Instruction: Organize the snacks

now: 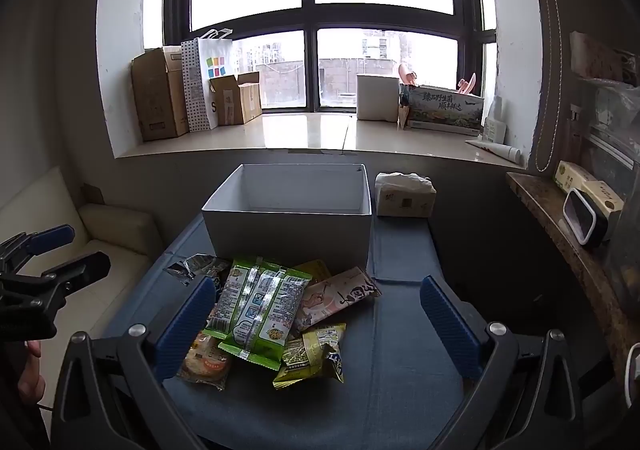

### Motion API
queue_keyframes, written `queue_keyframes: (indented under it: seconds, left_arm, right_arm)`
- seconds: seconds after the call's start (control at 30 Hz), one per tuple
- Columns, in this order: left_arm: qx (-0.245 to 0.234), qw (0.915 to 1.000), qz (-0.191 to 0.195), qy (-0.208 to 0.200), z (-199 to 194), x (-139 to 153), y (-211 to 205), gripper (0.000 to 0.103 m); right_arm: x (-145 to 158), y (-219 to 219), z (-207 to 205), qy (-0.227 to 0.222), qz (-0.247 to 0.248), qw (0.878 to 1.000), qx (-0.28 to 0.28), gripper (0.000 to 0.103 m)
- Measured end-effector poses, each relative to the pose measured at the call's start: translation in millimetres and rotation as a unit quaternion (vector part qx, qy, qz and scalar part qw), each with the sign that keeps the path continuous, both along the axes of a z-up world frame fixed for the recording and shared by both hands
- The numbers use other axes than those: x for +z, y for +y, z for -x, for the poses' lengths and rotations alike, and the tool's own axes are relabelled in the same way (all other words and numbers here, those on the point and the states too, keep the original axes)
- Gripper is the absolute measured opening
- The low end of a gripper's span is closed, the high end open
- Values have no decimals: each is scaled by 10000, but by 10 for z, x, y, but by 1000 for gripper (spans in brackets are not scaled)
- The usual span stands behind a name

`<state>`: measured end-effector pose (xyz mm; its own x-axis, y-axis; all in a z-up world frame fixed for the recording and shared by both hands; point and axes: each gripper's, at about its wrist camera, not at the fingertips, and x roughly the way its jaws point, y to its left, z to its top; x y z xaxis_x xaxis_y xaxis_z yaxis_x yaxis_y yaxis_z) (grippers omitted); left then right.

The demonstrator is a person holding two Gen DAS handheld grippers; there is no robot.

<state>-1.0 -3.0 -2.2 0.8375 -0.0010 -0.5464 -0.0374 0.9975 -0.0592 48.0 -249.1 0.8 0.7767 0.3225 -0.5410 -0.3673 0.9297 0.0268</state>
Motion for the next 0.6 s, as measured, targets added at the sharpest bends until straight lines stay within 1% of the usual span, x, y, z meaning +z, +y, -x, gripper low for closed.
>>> queue_keyframes:
  seconds: [0.6]
  left_arm:
    - [-7, 10000, 9, 21, -9, 1, -3, 103]
  right_arm:
    - [13, -1, 9, 5, -31, 10000, -22, 103]
